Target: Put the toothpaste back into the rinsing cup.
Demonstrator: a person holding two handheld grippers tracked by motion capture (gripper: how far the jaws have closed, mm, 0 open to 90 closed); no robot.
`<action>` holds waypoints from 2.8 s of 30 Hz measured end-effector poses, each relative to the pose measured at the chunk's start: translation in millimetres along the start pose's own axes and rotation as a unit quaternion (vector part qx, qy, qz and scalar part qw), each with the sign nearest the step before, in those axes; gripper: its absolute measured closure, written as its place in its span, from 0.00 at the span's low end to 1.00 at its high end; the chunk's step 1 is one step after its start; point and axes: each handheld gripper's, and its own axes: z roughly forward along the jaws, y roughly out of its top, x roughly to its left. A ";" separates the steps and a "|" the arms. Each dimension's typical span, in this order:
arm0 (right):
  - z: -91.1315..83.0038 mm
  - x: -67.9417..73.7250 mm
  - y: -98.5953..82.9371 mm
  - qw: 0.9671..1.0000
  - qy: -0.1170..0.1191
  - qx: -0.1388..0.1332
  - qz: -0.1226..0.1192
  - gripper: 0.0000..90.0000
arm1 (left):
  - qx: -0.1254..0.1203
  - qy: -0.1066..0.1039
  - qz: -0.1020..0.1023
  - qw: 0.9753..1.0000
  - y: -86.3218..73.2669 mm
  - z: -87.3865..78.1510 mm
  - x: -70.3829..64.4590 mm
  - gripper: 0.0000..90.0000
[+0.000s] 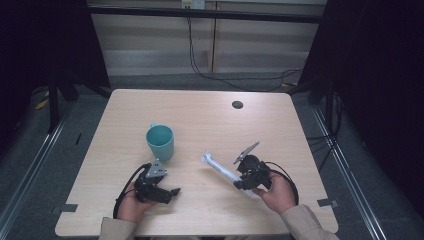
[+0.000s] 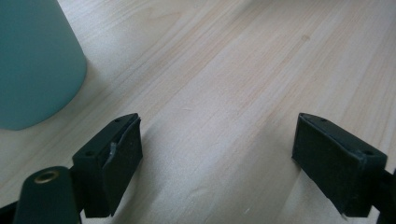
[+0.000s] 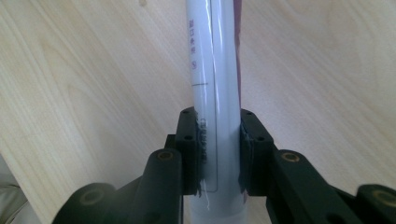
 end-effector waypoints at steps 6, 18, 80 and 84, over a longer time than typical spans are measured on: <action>-7.4 -2.9 0.9 1.000 0.000 -0.023 0.004 0.81 | -0.001 -0.015 -0.017 1.000 4.0 -2.0 -2.4 0.20; -20.9 -7.8 5.6 0.997 0.006 -0.076 0.009 0.81 | -0.044 -0.052 -0.058 0.996 40.0 -8.4 -6.8 0.23; -15.6 20.1 28.3 0.991 0.017 -0.126 -0.045 0.81 | -0.125 -0.145 -0.127 0.973 94.1 6.1 -10.7 0.33; -15.2 20.4 29.2 0.990 0.021 -0.131 -0.043 0.81 | -0.128 -0.144 -0.132 0.972 94.1 4.8 -10.3 0.34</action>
